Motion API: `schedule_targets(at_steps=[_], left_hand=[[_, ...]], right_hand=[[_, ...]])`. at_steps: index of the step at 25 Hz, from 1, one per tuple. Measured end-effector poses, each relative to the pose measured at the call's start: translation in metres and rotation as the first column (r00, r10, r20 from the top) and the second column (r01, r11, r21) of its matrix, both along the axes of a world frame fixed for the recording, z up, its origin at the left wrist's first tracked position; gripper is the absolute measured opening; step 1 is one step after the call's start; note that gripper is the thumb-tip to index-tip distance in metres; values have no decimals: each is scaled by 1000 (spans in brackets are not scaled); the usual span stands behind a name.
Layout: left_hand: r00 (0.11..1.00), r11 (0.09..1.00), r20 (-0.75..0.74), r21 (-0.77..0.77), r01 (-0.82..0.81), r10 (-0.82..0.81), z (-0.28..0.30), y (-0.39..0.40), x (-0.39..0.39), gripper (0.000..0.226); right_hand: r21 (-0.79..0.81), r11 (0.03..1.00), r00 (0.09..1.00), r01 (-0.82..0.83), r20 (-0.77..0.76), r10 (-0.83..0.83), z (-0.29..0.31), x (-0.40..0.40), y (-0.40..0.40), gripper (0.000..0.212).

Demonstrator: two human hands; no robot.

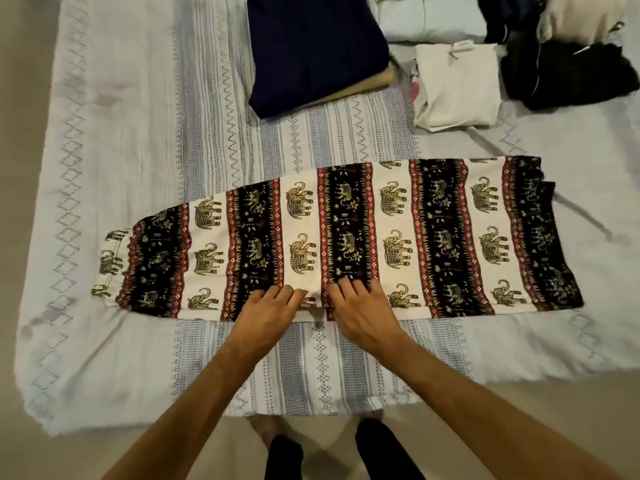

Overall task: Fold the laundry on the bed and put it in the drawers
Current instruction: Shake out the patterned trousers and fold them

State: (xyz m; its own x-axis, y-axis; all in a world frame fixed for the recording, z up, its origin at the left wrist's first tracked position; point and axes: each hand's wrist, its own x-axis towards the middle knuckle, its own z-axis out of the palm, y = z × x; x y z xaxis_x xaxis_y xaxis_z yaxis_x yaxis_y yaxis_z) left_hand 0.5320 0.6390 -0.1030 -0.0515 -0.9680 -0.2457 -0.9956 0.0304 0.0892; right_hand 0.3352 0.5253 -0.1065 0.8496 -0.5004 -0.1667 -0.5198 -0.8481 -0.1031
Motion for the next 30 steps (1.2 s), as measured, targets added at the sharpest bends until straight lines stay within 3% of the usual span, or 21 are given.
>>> schedule_targets(at_steps=[2,6,10,13,16,19,22,24,26,30], left_hand=[[999,999,40,33,1,-2,0,9,11,78],[986,986,48,39,-161,159,-1,22,53,60],[997,998,80,53,20,-24,5,37,83,83],[988,990,100,84,110,-118,20,53,90,88],[986,987,96,101,127,-137,28,68,90,75],[987,989,91,85,123,-131,24,72,90,66],[985,991,122,65,118,-125,14,74,91,58],[990,997,120,49,66,-72,13,71,85,55],[994,999,103,29,28,-30,14,63,72,58],[995,993,-1,63,103,-103,6,27,15,82]], right_hand=[[-2,1000,999,1,-51,-1,-4,-3,-4,38],[-34,999,987,20,-160,-25,-5,-45,-27,49],[-47,997,956,56,-286,-67,5,-95,-56,35],[-94,994,965,-48,-260,22,17,-114,-45,41],[-98,989,965,-110,-248,82,12,-122,-23,45],[-122,989,971,-87,-230,57,6,-119,-22,41],[-166,985,978,-50,-208,14,12,-118,-24,23],[-209,978,973,18,-222,-66,15,-120,-30,25],[-232,969,958,88,-248,-146,19,-123,-38,33],[-264,951,942,159,-249,-226,23,-150,-58,35]])
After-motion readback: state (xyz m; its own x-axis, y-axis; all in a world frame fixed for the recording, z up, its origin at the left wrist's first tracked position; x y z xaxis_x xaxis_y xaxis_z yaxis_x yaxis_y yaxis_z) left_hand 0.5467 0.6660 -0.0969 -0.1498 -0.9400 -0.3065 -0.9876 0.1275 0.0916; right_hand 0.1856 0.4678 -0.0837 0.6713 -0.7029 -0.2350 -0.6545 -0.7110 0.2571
